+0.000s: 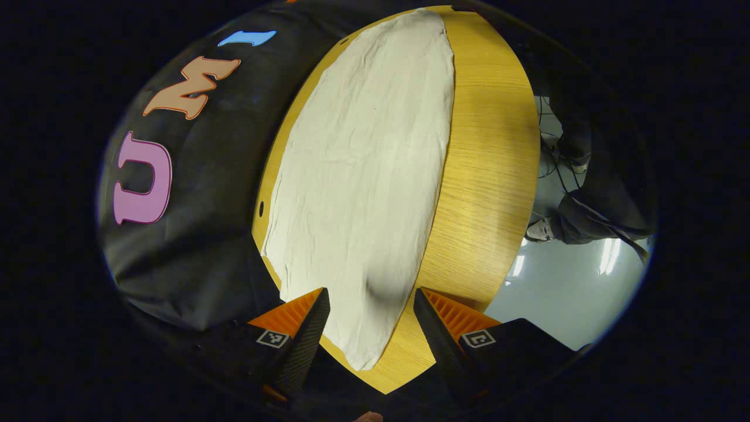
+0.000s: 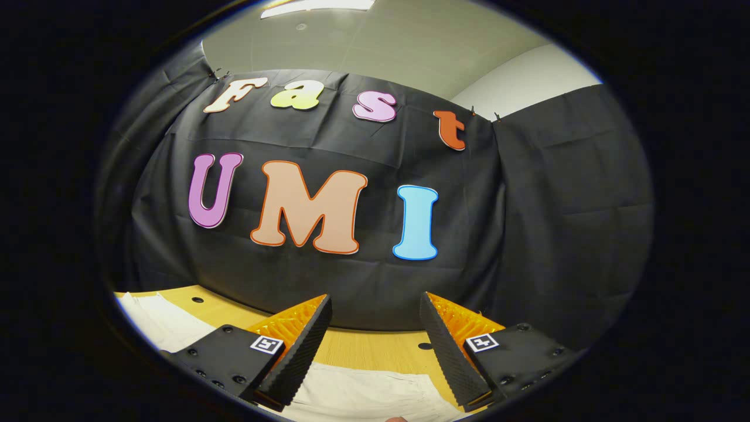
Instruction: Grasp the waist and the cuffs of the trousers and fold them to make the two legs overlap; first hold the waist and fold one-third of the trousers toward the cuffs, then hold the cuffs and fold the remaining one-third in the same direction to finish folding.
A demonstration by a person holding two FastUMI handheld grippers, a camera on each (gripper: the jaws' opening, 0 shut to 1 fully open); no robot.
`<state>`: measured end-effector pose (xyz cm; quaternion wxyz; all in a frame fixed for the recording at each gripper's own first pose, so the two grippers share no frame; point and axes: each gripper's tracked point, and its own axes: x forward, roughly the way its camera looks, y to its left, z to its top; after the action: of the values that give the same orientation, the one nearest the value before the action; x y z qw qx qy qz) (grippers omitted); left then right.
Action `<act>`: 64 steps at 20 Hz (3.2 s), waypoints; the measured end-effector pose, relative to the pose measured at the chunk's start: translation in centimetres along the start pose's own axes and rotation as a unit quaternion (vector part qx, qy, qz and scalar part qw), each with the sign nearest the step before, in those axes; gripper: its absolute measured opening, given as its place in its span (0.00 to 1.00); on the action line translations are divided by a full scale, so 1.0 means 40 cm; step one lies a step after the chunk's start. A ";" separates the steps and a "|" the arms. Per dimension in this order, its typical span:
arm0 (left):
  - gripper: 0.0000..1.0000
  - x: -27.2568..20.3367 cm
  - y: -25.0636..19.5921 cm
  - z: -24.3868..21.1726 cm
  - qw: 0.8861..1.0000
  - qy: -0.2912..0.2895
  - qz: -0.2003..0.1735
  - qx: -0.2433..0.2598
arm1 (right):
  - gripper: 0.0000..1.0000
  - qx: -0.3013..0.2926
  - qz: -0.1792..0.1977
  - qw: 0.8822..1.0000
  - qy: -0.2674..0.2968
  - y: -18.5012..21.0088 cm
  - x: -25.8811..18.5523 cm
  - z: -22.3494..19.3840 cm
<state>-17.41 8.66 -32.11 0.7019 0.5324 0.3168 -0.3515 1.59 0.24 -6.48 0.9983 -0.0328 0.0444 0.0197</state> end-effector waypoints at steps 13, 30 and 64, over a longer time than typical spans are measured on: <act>0.42 0.086 0.027 0.018 0.999 0.007 -0.006 0.043 | 0.97 -0.036 -0.014 0.999 0.026 -0.043 -0.035 -0.057; 0.00 0.090 0.003 0.013 1.000 0.020 0.001 0.023 | 0.97 -0.253 0.078 0.957 0.121 -0.128 -0.222 -0.295; 0.00 0.102 0.007 0.008 0.998 0.028 0.042 0.038 | 0.82 -0.526 0.317 0.743 0.267 -0.179 -0.400 -0.792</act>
<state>-14.90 7.76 -35.22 0.6862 0.5812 0.2997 -0.3186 -16.78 -9.60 -36.08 0.7062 -0.5404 0.2992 0.3461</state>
